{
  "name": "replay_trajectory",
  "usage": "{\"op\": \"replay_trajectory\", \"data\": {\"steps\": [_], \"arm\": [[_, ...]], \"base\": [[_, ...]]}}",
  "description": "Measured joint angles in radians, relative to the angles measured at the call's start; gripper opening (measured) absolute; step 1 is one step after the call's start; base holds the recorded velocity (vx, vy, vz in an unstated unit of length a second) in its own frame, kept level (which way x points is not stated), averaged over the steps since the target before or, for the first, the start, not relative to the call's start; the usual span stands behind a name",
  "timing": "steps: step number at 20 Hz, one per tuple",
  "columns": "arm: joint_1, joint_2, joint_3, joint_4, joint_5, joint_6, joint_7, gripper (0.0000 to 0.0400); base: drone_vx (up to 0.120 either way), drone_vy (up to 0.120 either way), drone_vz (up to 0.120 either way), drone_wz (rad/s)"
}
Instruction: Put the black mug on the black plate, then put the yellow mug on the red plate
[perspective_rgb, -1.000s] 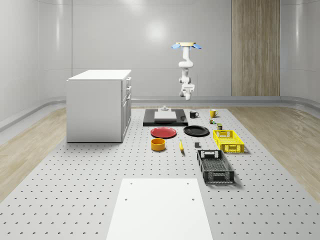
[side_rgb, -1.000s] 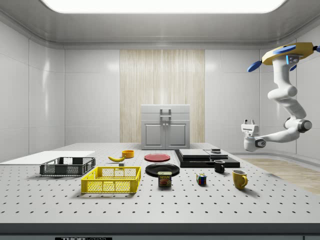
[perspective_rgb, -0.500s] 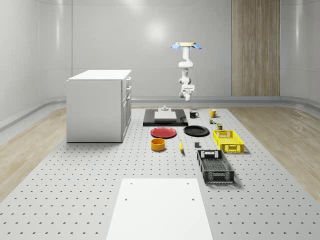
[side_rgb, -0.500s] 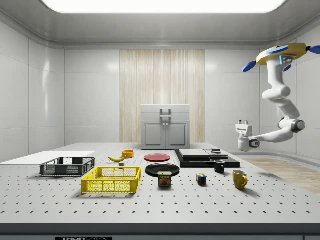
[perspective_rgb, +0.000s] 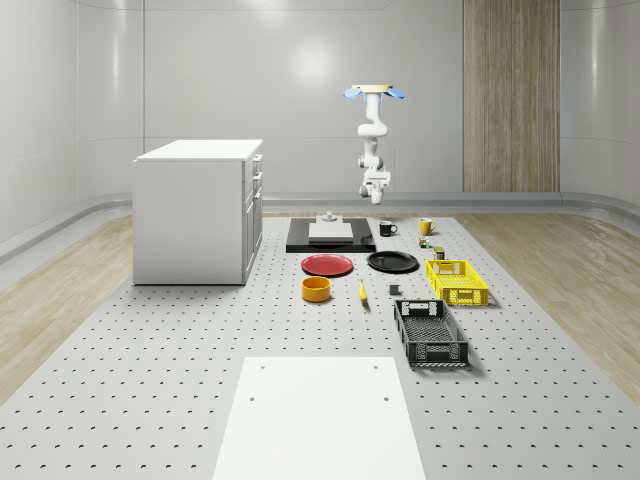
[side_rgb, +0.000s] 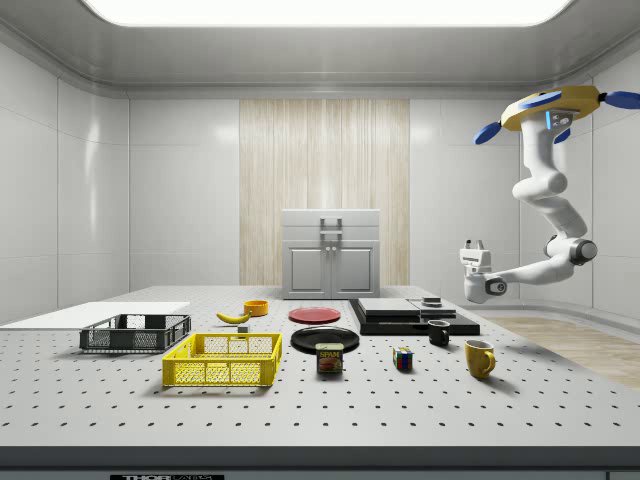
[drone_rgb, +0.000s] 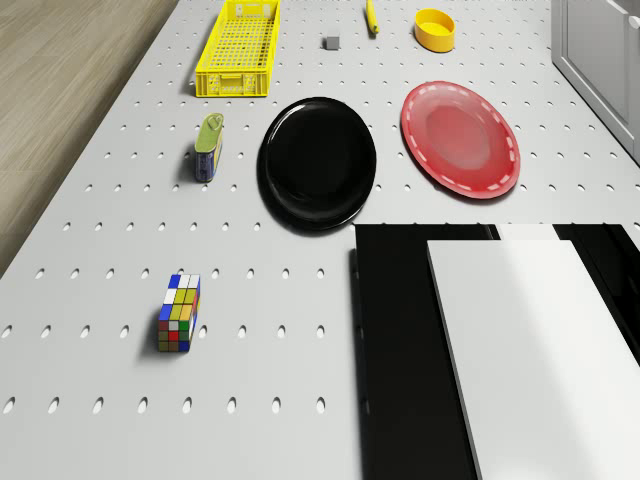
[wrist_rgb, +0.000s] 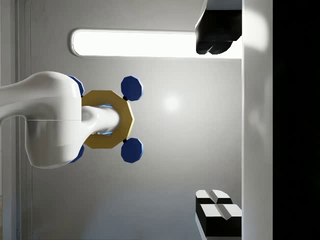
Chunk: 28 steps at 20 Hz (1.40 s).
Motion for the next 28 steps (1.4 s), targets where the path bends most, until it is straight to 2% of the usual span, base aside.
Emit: {"op": "replay_trajectory", "data": {"steps": [18, 23, 28], "arm": [[-0.019, -0.010, 0.062, -0.012, -0.086, 0.014, 0.011, 0.0400], [-0.045, -0.016, 0.146, -0.029, -0.205, 0.020, 0.027, 0.0400], [-0.104, -0.033, 0.326, -0.097, -0.465, 0.033, 0.067, 0.0400]], "base": [[0.120, 0.000, 0.000, 0.000], [0.120, 0.000, 0.000, 0.000], [0.120, 0.000, 0.000, 0.000]]}}
